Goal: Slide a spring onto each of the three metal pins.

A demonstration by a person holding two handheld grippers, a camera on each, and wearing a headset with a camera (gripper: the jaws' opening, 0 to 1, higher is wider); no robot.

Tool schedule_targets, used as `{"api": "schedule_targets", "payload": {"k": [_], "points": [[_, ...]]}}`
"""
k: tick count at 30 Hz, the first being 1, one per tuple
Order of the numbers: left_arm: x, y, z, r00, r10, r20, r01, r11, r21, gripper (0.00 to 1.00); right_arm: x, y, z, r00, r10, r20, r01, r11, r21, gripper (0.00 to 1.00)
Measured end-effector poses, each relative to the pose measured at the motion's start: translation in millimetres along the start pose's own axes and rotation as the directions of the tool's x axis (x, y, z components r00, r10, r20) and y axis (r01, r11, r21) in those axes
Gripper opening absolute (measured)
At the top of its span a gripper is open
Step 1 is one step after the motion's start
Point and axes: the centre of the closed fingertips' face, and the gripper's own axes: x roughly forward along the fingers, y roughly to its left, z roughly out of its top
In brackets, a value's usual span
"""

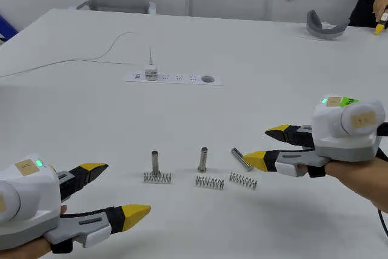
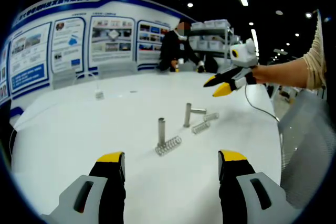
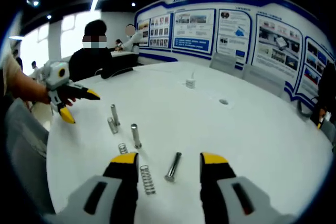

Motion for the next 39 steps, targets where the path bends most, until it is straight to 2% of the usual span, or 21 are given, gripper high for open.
{"api": "schedule_targets", "payload": {"k": [10,18,27,39], "points": [[-3.4,1.5,0.5,0.9999,0.012,0.003,-0.012,1.000,-0.001,0.73,19.9,-12.8,-1.7,0.9968,-0.039,-0.070,0.041,0.999,0.034,0.36],[-4.1,0.7,0.4,0.9999,0.014,0.003,-0.014,1.000,0.001,0.73,34.7,-15.3,-8.0,0.9891,-0.062,-0.133,0.069,0.996,0.050,0.27],[-3.9,2.0,-0.9,0.9999,0.014,0.000,-0.014,1.000,-0.002,0.73,54.5,-13.4,-19.8,0.9724,-0.061,-0.225,0.078,0.995,0.068,0.20],[-3.5,1.1,-1.9,0.9999,0.012,-0.004,-0.012,1.000,-0.004,0.73,70.7,-17.3,-34.3,0.9483,-0.063,-0.311,0.099,0.990,0.099,0.15]]}}
